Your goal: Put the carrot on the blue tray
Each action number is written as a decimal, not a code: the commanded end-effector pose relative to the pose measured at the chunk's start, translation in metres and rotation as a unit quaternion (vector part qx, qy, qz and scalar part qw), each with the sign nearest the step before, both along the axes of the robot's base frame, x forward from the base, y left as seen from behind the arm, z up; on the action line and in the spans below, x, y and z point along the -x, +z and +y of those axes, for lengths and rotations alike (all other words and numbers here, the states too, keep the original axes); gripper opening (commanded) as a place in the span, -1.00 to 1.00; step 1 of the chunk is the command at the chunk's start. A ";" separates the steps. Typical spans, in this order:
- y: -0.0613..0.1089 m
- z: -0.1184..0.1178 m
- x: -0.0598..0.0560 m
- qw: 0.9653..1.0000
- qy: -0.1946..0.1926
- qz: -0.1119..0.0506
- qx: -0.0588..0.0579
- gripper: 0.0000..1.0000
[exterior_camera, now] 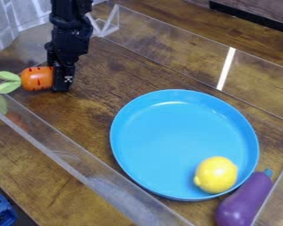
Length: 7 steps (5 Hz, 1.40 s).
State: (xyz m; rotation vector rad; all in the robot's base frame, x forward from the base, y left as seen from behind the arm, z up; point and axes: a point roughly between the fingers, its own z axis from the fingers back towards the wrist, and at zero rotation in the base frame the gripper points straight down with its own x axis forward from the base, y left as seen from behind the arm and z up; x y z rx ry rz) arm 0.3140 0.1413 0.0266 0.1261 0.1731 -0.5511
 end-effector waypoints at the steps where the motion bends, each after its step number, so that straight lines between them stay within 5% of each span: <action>1: 0.039 -0.006 -0.011 0.999 -0.009 -0.046 -0.020 -1.00; 4: 0.068 -0.017 -0.013 0.998 0.001 -0.048 -0.040 -1.00; 6: 0.120 -0.046 -0.014 0.996 -0.002 -0.046 -0.071 -1.00; 7: 0.134 -0.071 -0.009 0.996 -0.010 -0.051 -0.074 -1.00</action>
